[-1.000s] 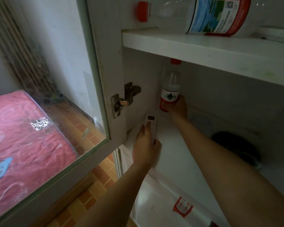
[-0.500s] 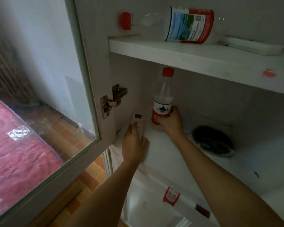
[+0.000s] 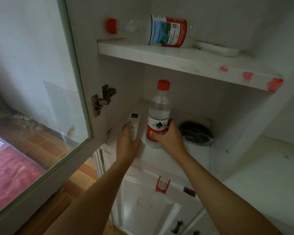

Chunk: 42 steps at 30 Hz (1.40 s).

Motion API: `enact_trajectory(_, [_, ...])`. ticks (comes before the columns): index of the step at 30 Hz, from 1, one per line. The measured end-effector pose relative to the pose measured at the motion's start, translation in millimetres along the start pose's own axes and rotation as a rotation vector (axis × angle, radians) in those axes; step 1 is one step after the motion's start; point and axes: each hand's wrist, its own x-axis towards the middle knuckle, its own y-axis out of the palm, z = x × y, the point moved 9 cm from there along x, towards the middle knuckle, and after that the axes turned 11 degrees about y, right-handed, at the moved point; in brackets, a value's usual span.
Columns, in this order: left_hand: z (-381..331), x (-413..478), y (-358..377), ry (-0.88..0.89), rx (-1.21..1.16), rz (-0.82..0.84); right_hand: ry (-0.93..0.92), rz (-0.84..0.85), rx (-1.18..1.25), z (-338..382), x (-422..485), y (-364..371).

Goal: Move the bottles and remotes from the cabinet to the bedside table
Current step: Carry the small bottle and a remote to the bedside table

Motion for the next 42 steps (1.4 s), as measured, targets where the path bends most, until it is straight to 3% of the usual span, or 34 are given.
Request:
enact_trajectory(8, [-17,-17,-19,-0.009,-0.080,-0.102,-0.014,0.009,0.055,5,-18,-6])
enact_trajectory(36, [-57,-70,-71,0.059,-0.084,-0.085,0.072,-0.073,0.155,12,-102,-40])
enact_trajectory(42, [-75,-89,-93,0.070,-0.049,-0.150,0.060,-0.060,0.171,14,-125,-53])
